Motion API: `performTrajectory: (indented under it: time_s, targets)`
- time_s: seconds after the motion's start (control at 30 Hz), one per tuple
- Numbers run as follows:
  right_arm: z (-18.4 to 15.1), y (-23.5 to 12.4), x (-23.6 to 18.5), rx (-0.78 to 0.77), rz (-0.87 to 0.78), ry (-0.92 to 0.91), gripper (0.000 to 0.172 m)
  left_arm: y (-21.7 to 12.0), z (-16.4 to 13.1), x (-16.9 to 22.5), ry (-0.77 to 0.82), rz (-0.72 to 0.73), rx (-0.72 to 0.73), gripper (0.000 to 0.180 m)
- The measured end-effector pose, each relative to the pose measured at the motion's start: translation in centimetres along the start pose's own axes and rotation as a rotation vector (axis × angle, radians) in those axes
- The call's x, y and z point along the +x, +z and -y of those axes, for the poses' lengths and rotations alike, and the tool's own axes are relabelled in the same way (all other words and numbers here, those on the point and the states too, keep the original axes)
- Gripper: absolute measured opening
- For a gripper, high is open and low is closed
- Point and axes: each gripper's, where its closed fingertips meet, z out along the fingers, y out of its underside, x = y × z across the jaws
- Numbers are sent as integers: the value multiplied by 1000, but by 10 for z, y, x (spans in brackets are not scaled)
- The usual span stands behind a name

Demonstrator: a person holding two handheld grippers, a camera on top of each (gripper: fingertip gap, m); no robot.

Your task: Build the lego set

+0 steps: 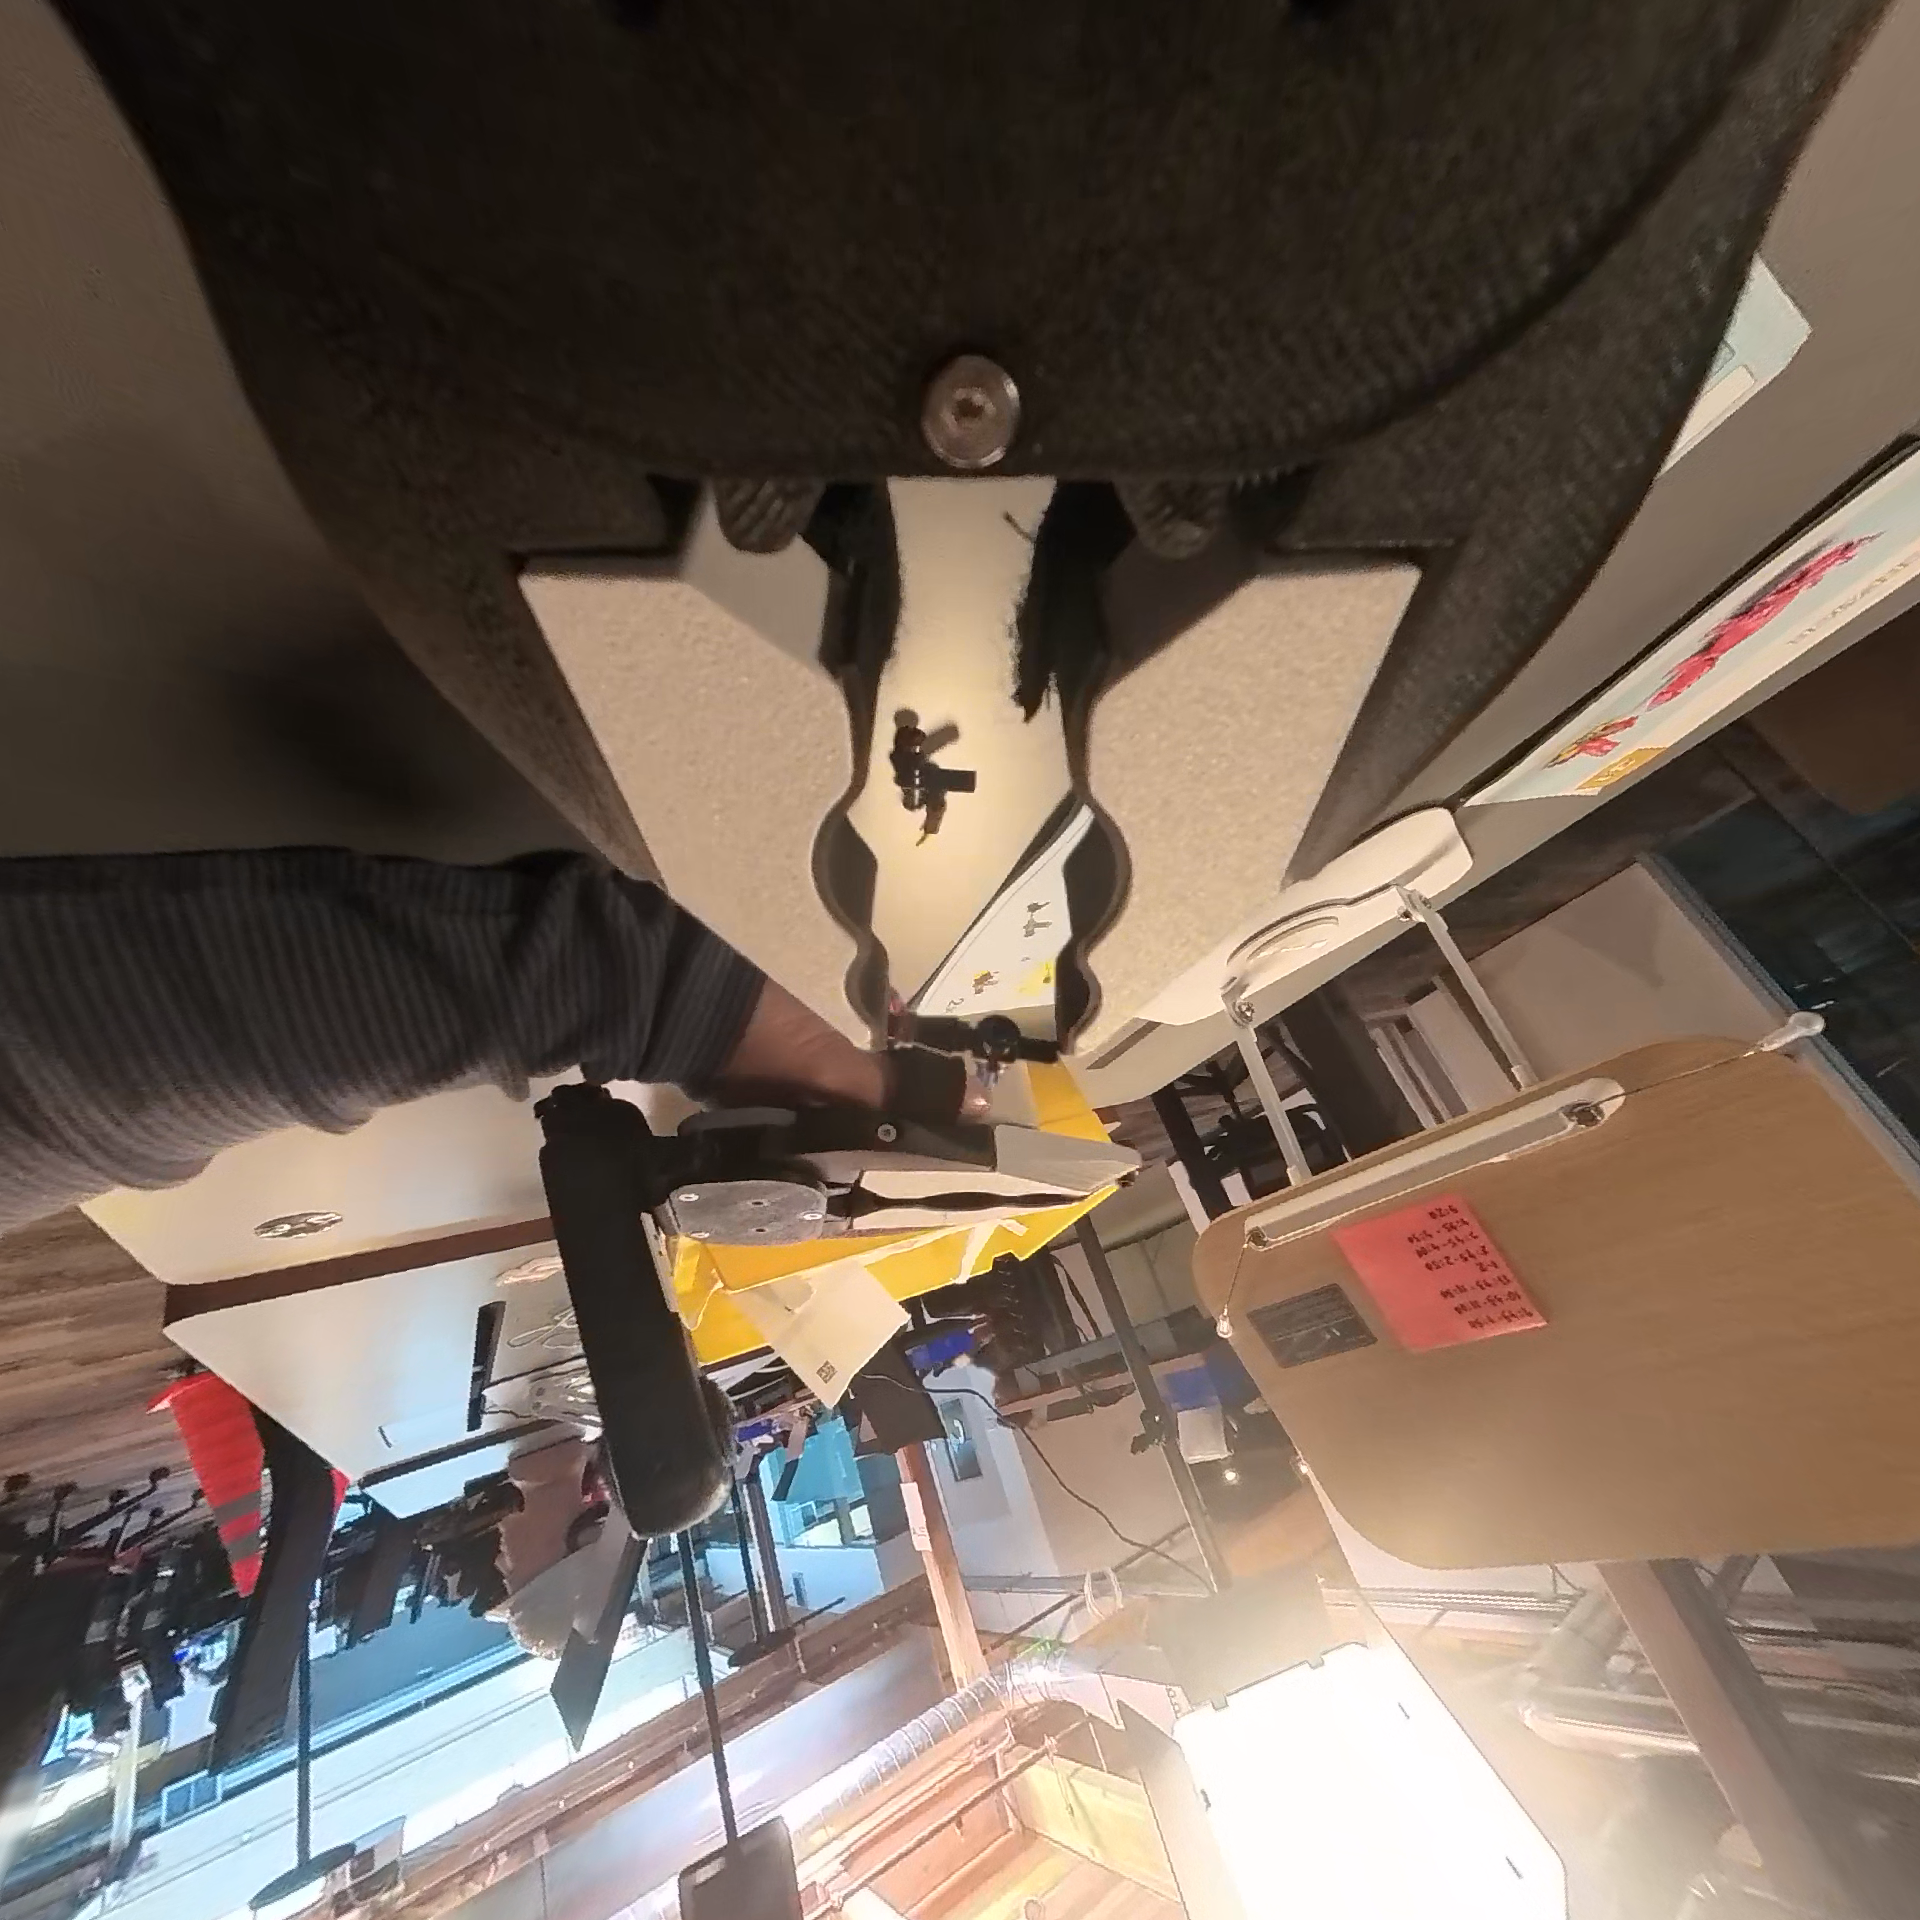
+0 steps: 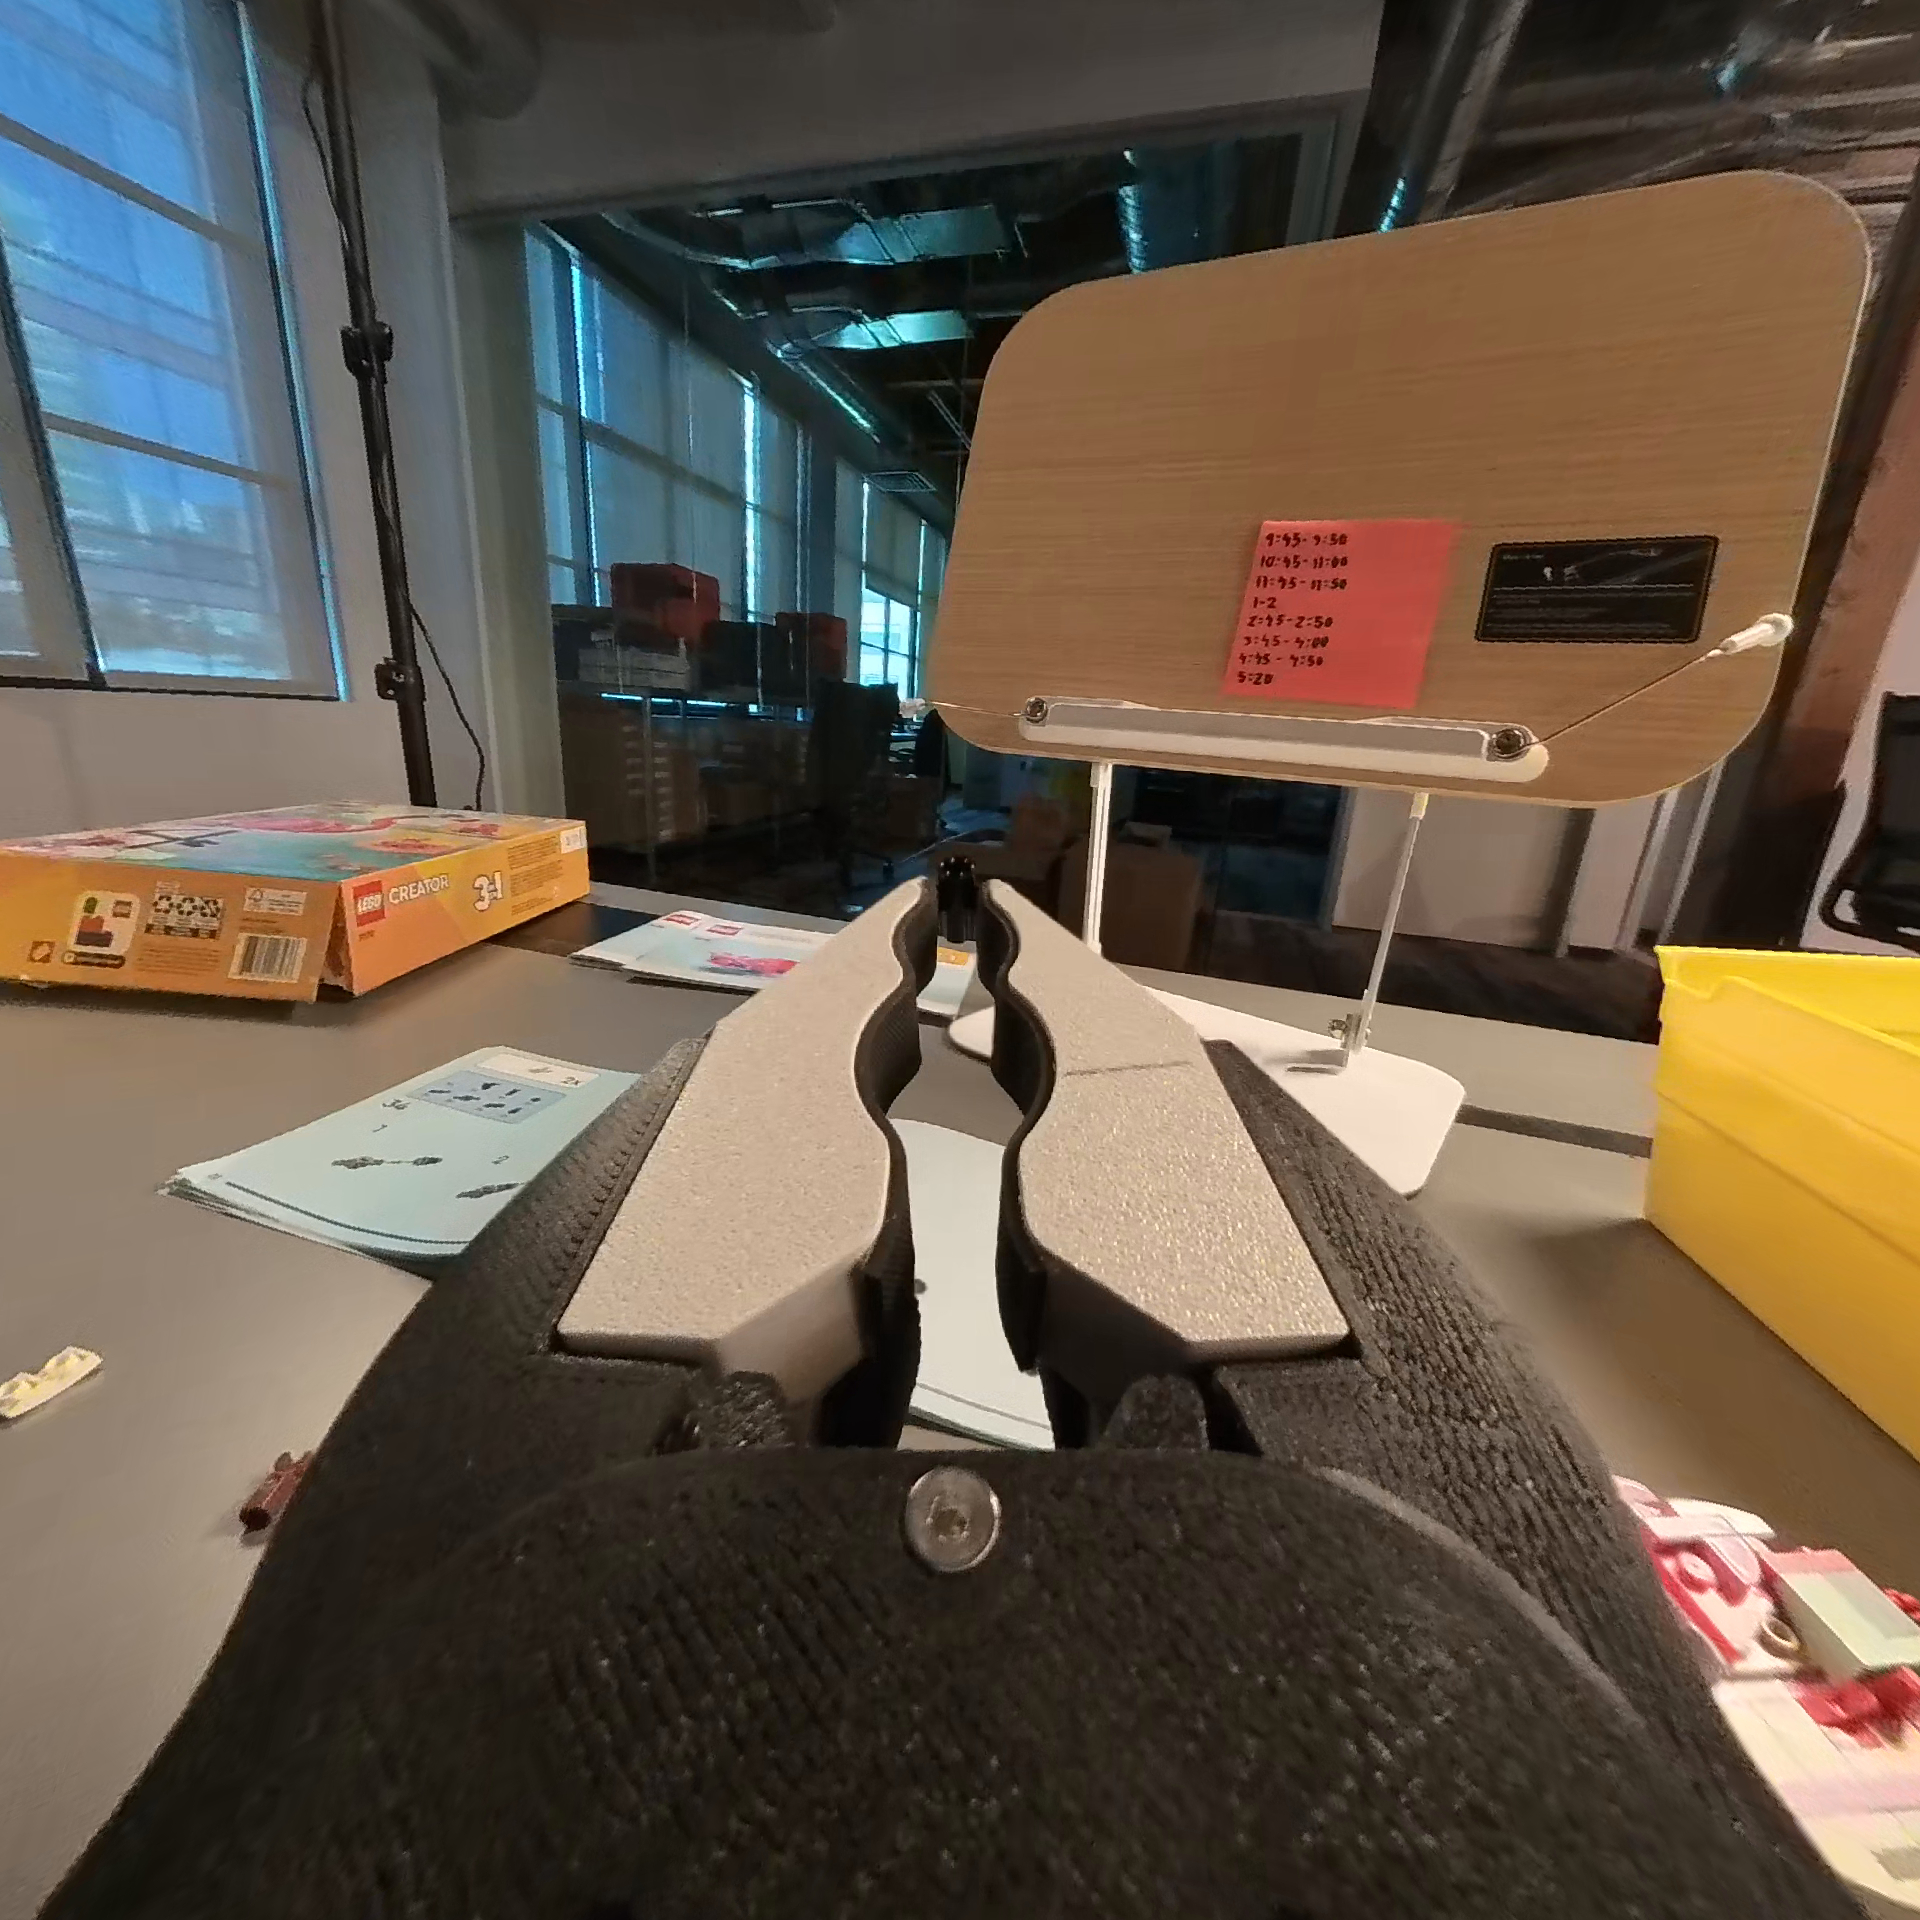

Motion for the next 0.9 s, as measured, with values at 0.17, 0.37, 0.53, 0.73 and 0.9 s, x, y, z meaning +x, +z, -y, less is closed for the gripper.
performTrajectory:
  time_s: [0.17,0.37,0.53,0.73,0.9]
  targets:
    - [-3,4,-4,-10,34,9,5,-1,3,1,37,10,2,30]
    - [1,2,8,14,-7,41,4,0,-2,-3,40,26,-3,30]
    - [-1,2,16,12,-30,75,5,3,-8,-6,28,26,-19,30]
    - [-1,2,16,13,-29,76,5,3,-6,-2,49,20,-8,30]
    - [0,0,19,16,-34,85,5,3,-5,-5,21,30,4,30]
